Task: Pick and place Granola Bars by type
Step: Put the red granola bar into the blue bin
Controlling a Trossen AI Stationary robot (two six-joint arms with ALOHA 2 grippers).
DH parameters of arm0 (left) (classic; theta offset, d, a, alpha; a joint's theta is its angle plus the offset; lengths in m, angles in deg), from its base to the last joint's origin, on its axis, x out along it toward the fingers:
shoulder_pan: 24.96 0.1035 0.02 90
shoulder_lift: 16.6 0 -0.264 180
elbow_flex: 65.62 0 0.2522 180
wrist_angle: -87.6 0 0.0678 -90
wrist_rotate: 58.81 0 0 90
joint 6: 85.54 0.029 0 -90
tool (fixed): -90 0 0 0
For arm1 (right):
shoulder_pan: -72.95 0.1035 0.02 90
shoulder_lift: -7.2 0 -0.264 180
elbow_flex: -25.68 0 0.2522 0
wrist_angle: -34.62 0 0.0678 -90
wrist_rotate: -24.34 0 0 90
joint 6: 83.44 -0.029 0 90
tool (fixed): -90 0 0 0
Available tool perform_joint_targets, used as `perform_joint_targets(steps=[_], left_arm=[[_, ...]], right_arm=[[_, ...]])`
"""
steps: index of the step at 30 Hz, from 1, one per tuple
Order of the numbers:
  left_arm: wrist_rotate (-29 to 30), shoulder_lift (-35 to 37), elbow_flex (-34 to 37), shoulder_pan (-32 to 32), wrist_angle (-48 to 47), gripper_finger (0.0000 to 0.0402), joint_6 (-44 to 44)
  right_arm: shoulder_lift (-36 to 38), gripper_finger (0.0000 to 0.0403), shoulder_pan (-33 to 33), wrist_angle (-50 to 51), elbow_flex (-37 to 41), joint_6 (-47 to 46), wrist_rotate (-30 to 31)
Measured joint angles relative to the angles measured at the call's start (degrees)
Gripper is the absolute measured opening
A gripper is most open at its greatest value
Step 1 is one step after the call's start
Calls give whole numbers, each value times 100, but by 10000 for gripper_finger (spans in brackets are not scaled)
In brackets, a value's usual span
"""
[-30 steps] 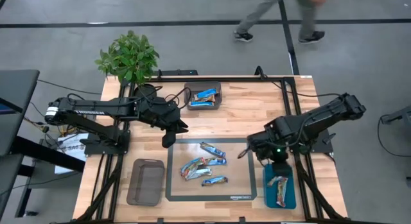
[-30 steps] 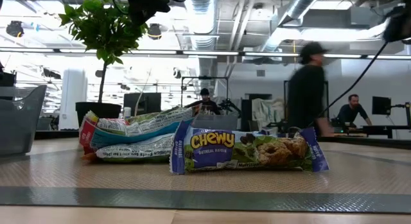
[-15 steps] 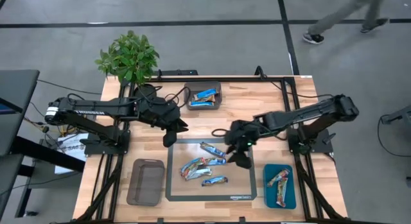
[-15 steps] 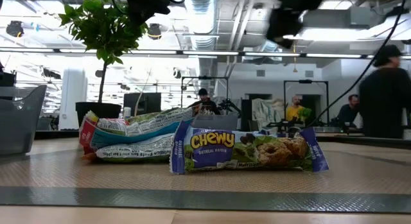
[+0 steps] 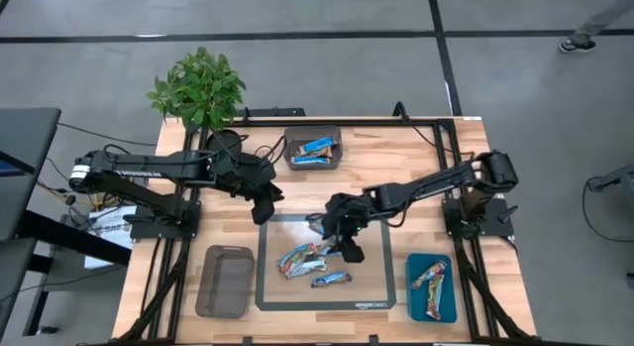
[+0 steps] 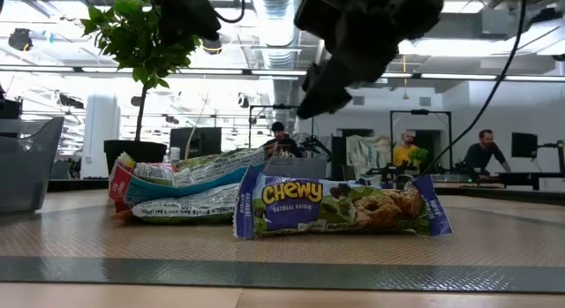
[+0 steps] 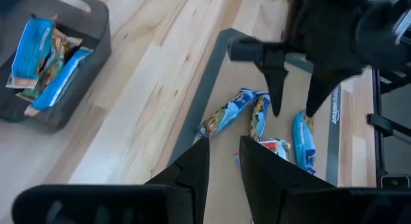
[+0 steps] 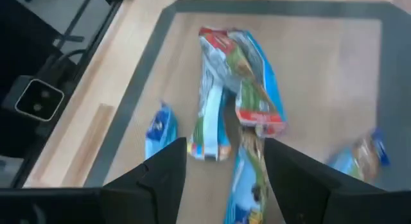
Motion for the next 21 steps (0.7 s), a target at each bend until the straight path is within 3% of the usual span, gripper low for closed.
perform_joint_targets(steps=[21], left_arm=[[71,0,-1,0,-130,77,-358]], right_arm=[[-1631,177,20,116,-1386,865,40]])
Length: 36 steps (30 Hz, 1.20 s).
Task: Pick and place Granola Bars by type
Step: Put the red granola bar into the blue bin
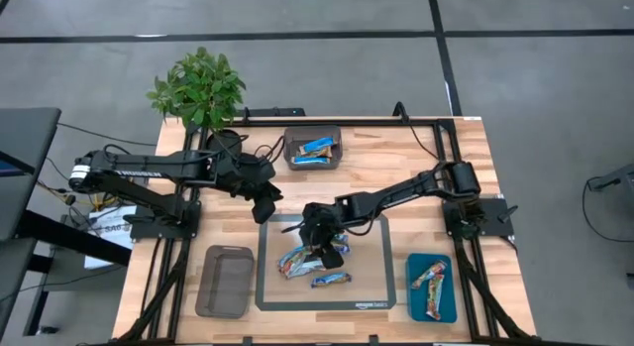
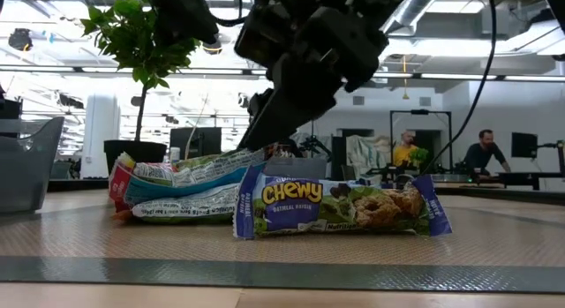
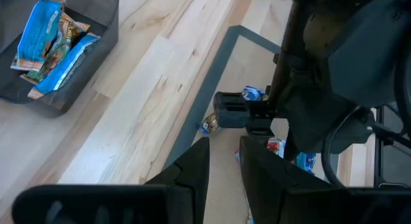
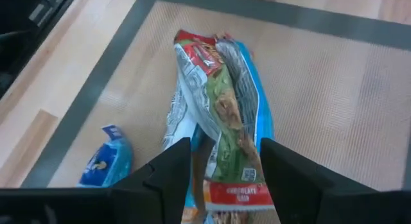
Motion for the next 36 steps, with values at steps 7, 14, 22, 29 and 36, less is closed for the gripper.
perform_joint_targets(steps=[7,14,22,29,36], left_arm=[[-2,0,0,0,-70,77,-39],[-2,0,-1,0,-76,77,-39],[-307,0,-1,0,-61,77,40],[-733,132,0,0,291,77,402],[-1282,225,-6,0,1388,77,944]], right_arm=[[-112,146,-2,118,2,39,202],[-34,60,-29,144,-1,106,308],[151,19,-141,797,-298,83,-179],[962,34,-374,1964,-427,36,-349],[2046,12,-507,3736,-438,-340,-801]])
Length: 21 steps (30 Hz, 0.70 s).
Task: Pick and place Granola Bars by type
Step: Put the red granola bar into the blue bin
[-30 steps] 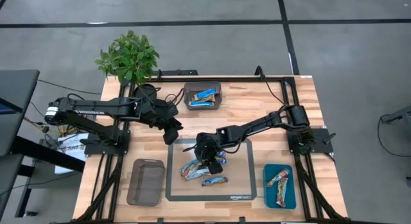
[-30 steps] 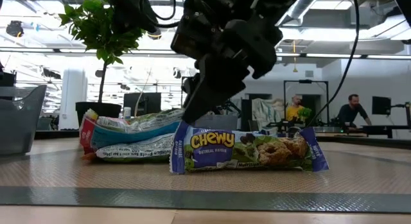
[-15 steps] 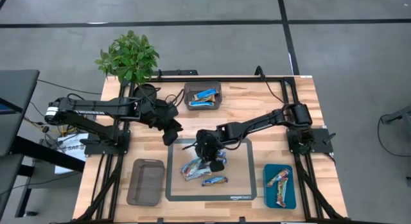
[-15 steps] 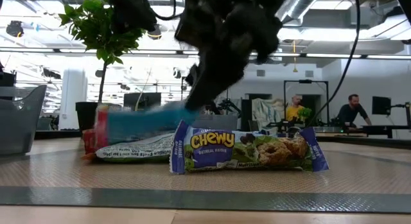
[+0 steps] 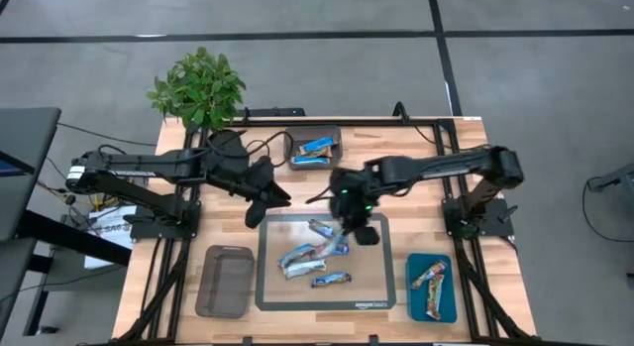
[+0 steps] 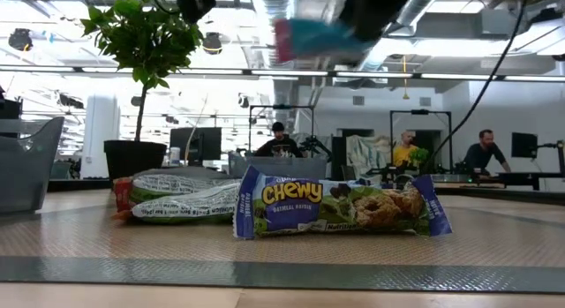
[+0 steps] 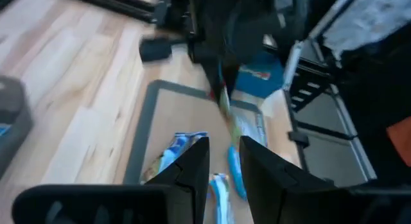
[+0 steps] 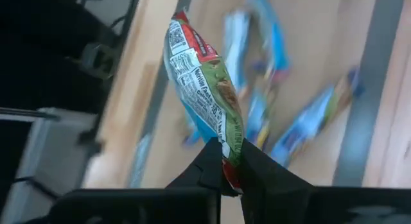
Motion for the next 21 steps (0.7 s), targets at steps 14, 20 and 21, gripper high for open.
perform_joint_targets(steps=[14,20,21], left_arm=[[-1065,-940,1,-1,1543,77,858],[-1219,-1302,6,-2,1691,77,1034],[-1222,-1303,9,-2,1693,77,1064]], right_arm=[[1566,11,752,3775,7,-2099,-740],[1804,30,1540,4037,440,-3307,-726],[1835,31,1684,4027,608,-3473,-731]])
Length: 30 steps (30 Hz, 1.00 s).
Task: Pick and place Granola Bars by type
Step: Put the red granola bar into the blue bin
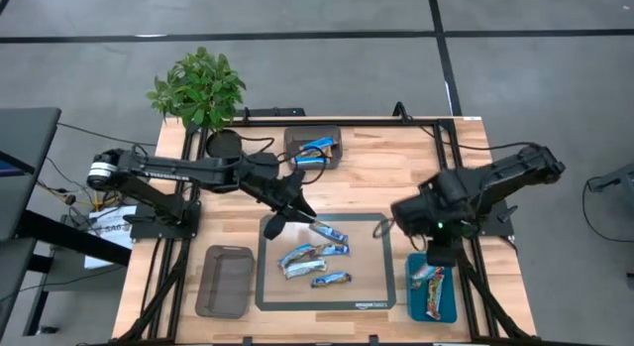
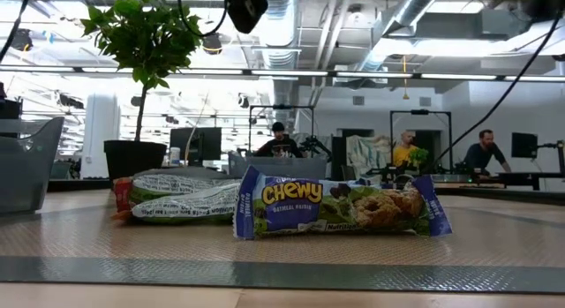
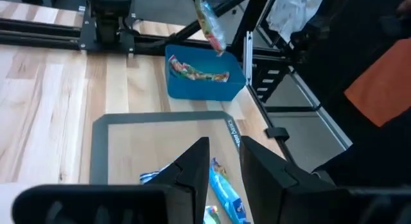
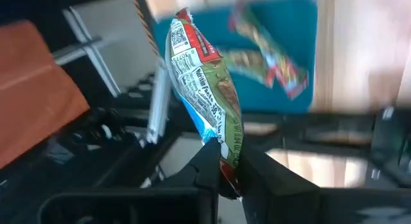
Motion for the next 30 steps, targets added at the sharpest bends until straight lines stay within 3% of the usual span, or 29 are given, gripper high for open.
perform_joint_targets(steps=[8,12,24,30], left_arm=[[-319,4,0,2,270,77,58],[-333,4,0,2,229,77,55],[-241,11,0,2,44,77,-56],[-44,11,0,2,-496,77,-279]], right_arm=[[32,18,733,-989,1167,-817,-340],[-68,30,863,-1372,1425,-1060,-322],[-181,179,694,-1594,1450,-1037,100],[51,221,181,-3346,1444,-1005,1644]])
